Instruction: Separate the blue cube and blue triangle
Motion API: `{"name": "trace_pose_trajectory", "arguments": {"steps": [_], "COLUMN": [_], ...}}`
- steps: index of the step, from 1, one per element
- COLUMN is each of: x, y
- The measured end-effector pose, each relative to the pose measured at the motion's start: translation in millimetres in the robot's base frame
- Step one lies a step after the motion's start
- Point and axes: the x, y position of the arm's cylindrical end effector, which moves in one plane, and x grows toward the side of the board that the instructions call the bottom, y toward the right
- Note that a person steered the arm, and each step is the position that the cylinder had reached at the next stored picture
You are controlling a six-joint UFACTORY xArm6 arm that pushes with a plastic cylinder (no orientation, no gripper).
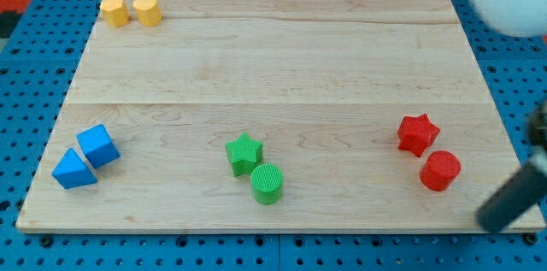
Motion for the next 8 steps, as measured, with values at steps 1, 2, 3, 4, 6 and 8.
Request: {"name": "trace_pose_trajectory", "arguments": {"steps": [1,2,3,4,6,8], "x": [0,-4,-25,-32,-123,-230], "y": [-154,-292,-387,-436,-462,-446]}}
